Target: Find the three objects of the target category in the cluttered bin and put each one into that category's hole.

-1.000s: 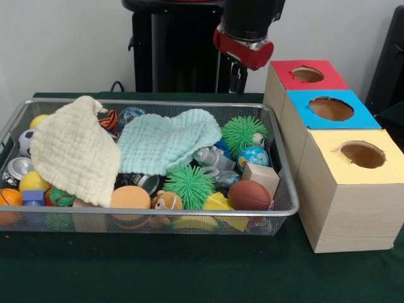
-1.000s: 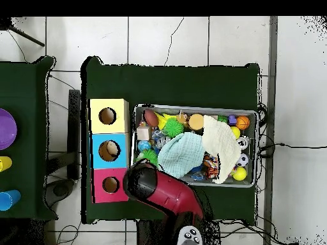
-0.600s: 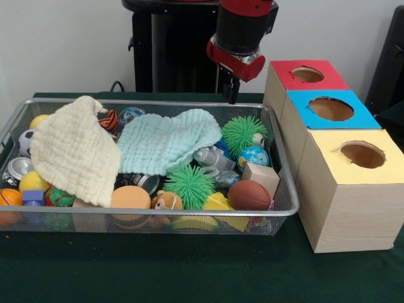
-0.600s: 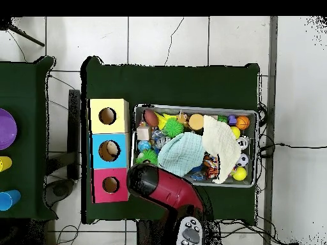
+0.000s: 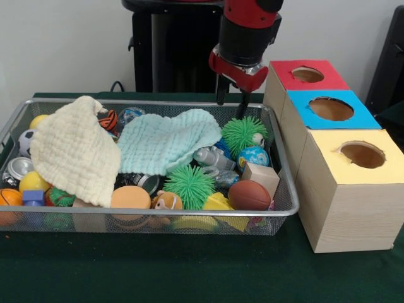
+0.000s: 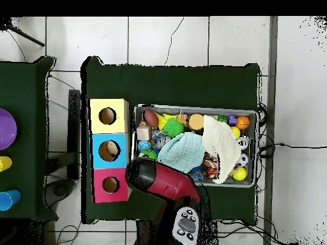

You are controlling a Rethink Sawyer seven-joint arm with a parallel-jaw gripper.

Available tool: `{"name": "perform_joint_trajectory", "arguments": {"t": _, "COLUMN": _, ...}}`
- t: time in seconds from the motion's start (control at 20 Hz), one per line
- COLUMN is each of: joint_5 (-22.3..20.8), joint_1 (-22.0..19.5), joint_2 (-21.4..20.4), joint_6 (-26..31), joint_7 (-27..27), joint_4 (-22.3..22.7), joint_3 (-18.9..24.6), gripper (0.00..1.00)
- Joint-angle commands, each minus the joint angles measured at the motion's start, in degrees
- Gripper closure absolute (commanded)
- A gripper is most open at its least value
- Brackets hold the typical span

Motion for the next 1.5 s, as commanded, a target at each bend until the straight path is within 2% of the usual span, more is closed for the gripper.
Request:
{"name": "perform_joint_trajectory", "arguments": {"t": 0.05, "joint_5": -0.97, "joint_1": 0.58, "joint_2": 3.23, "joint_6": 2.17, "joint_7": 5.70, "joint_4": -7.27, "joint_3": 3.86, "gripper": 0.00}}
{"name": "perform_joint_trajectory", "arguments": {"t": 0.5, "joint_5": 1.06, "joint_1": 2.05, "joint_2": 5.06, "joint_6": 3.00, "joint_7": 8.62, "joint_4": -9.31, "joint_3": 3.55, "gripper": 0.00}}
{"name": "perform_joint_trajectory", "arguments": {"t": 0.8, "joint_5": 3.55, "joint_1": 4.15, "joint_2": 3.92, "joint_6": 2.55, "joint_7": 12.14, "joint_4": -6.57, "joint_3": 4.54, "gripper": 0.00}}
{"name": "perform_joint_trajectory", "arguments": {"t": 0.85, "joint_5": 4.68, "joint_1": 3.52, "joint_2": 3.57, "joint_6": 2.77, "joint_7": 12.58, "joint_4": -4.84, "joint_3": 6.12, "gripper": 0.00}}
{"name": "perform_joint_trajectory", "arguments": {"t": 1.25, "joint_5": 6.70, "joint_1": 4.18, "joint_2": 4.90, "joint_6": -10.14, "joint_7": 14.23, "joint_4": 2.78, "joint_3": 10.55, "gripper": 0.00}}
{"name": "perform_joint_trajectory", "arguments": {"t": 1.5, "joint_5": 5.33, "joint_1": 3.39, "joint_2": 8.34, "joint_6": -14.71, "joint_7": 12.61, "joint_4": 1.31, "joint_3": 10.25, "gripper": 0.00}}
